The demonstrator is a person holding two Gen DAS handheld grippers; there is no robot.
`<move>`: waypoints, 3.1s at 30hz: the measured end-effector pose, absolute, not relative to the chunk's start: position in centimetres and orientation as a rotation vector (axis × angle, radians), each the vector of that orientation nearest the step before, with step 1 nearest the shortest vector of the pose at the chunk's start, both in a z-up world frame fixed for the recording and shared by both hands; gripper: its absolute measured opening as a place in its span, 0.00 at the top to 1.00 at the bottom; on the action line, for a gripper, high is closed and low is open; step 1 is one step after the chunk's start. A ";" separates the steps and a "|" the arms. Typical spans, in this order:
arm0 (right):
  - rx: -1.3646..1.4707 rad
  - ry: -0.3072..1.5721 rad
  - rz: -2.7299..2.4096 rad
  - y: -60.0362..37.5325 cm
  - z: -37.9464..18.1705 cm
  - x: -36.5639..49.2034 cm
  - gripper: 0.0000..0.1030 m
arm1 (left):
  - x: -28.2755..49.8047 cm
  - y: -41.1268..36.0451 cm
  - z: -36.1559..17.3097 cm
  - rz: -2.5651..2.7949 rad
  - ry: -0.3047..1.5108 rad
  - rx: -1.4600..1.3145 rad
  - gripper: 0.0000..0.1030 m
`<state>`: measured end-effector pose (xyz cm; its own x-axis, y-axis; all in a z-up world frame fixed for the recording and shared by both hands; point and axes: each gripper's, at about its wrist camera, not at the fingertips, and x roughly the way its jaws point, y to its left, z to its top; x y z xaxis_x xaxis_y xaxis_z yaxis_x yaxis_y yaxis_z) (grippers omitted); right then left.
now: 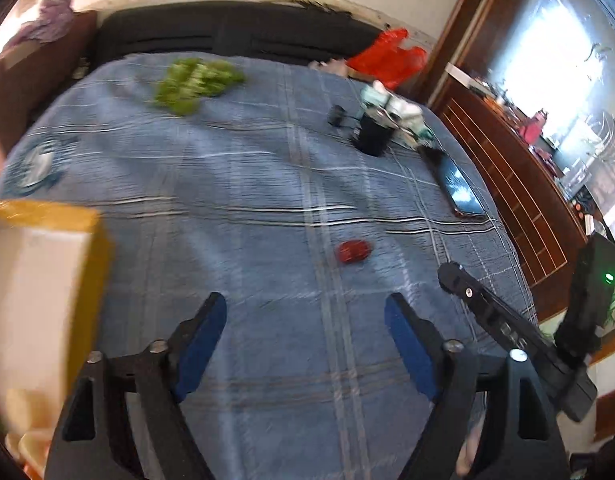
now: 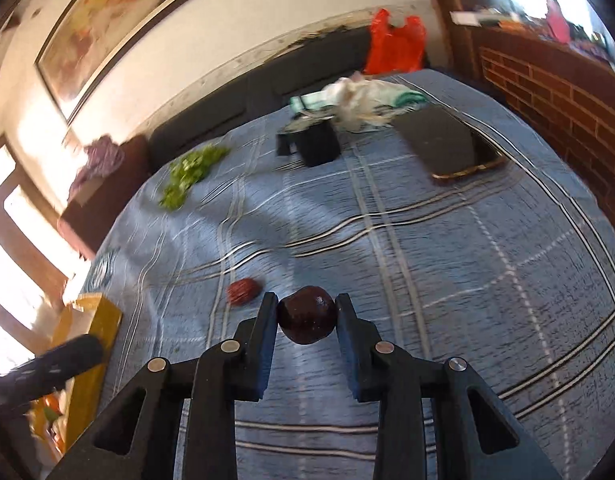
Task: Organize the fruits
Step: 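Grasp the red date with the left gripper while the right gripper holds the plum, then carry the date and plum into the tray and open both grippers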
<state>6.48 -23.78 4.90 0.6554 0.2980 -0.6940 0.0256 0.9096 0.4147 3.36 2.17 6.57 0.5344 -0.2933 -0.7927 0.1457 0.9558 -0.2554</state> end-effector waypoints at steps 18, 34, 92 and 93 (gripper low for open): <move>0.525 0.857 0.193 -25.6 4.9 7.2 0.69 | 9.0 -4.9 1.2 -0.254 0.971 0.077 0.71; 0.460 0.833 0.225 -23.9 5.5 6.3 0.69 | 0.2 3.1 7.3 -0.189 0.879 -0.134 0.71; -0.062 0.860 0.603 5.8 9.9 -1.9 0.43 | -16.0 27.6 8.8 0.411 0.663 -0.293 0.25; -0.054 0.847 0.591 5.1 10.2 -2.3 0.40 | -16.7 26.8 9.4 0.458 0.636 -0.257 0.20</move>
